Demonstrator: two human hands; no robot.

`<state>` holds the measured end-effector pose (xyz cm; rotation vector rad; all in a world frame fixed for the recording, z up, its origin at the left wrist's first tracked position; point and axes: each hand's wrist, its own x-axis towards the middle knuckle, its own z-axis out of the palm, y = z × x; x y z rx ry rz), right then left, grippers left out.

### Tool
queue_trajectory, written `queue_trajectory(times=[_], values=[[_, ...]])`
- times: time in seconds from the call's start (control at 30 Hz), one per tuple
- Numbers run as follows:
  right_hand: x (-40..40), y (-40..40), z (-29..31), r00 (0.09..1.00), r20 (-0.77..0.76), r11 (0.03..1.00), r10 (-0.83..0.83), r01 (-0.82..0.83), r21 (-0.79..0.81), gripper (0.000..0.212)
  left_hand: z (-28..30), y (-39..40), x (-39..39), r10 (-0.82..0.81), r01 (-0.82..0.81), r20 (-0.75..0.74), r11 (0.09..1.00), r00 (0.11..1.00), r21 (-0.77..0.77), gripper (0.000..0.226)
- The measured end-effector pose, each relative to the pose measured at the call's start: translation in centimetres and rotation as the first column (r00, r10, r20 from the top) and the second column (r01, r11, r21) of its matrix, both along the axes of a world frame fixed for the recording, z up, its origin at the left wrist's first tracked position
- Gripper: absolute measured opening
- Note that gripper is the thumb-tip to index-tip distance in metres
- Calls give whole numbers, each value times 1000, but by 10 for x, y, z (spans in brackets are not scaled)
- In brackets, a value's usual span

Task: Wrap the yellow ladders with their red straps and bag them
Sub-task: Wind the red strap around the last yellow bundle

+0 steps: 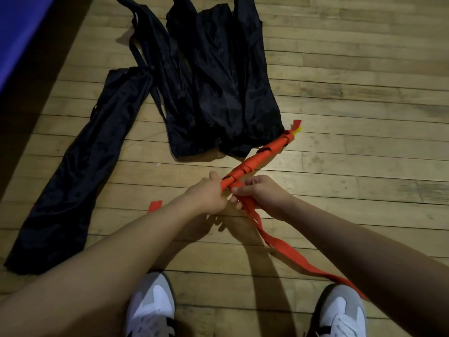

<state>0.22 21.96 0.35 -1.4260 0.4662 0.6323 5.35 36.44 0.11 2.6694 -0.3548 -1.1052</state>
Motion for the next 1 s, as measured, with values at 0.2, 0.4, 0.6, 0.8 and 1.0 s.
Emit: queue_trajectory(times=[0.2, 0.4, 0.6, 0.8, 1.0], values=[[3, -7, 8, 997, 1, 997, -71, 71, 6, 15, 5, -9, 21, -78, 77, -32, 997, 996, -8, 57], [0, -13, 7, 996, 9, 996, -83, 83, -15, 7, 13, -15, 7, -328, 251, 414, 940, 850, 230, 49], [2, -12, 9, 995, 44, 996, -92, 91, 19, 13, 2, -15, -5, -479, 323, 464, 868, 745, 378, 35], [1, -17, 1, 988, 29, 988, -150, 151, -28, 15, 3, -18, -16, -507, 432, 410, 862, 758, 266, 38], [11, -22, 11, 983, 82, 986, -165, 167, -28, 13, 2, -18, -10, -18, 42, 177, 990, 984, -132, 24]])
